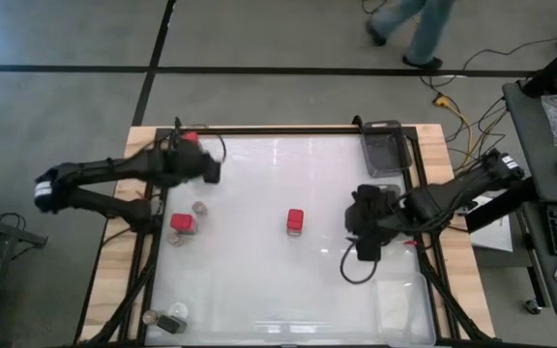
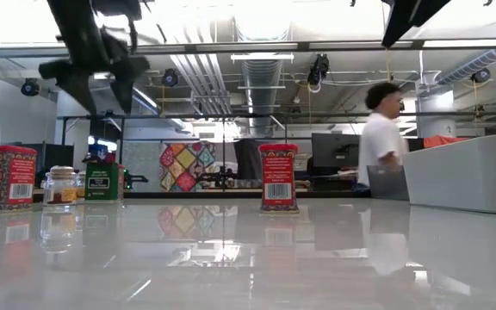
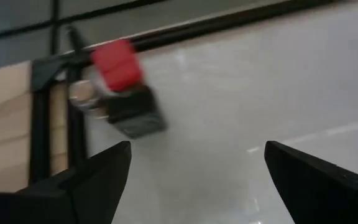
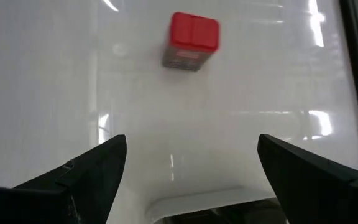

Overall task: Sort spices by type
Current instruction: Put the green seasoning can into the gray bin

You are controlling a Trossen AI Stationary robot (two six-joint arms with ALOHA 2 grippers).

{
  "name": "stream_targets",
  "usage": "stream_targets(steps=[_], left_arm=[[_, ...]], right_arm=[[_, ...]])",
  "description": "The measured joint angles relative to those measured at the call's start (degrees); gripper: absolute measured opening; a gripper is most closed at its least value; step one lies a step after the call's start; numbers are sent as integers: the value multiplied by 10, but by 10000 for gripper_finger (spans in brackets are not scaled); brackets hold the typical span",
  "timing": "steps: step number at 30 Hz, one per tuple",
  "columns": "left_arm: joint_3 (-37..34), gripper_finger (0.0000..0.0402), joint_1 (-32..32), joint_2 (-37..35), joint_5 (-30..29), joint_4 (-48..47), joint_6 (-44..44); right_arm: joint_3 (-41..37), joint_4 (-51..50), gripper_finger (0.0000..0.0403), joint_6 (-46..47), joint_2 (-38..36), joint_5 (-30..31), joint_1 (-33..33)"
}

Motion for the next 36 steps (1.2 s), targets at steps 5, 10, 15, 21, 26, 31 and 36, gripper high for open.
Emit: stream_targets(steps=[5,10,15,21,26,31,36], left_arm=[[-28,354,138,5,50,65,48],[-41,354,227,29,92,112,85],[-45,354,280,62,138,126,136],[-41,354,345,93,193,127,167],[-19,354,376,118,215,123,195],[2,354,393,150,242,113,212],[10,354,398,183,272,110,227]], right_arm=[[0,1,354,0,3,3,33],[0,3,354,-3,2,5,58],[0,3,354,0,2,5,80],[0,3,354,7,1,5,88],[0,3,354,13,1,6,88],[0,3,354,20,1,6,88],[0,3,354,23,1,6,88]])
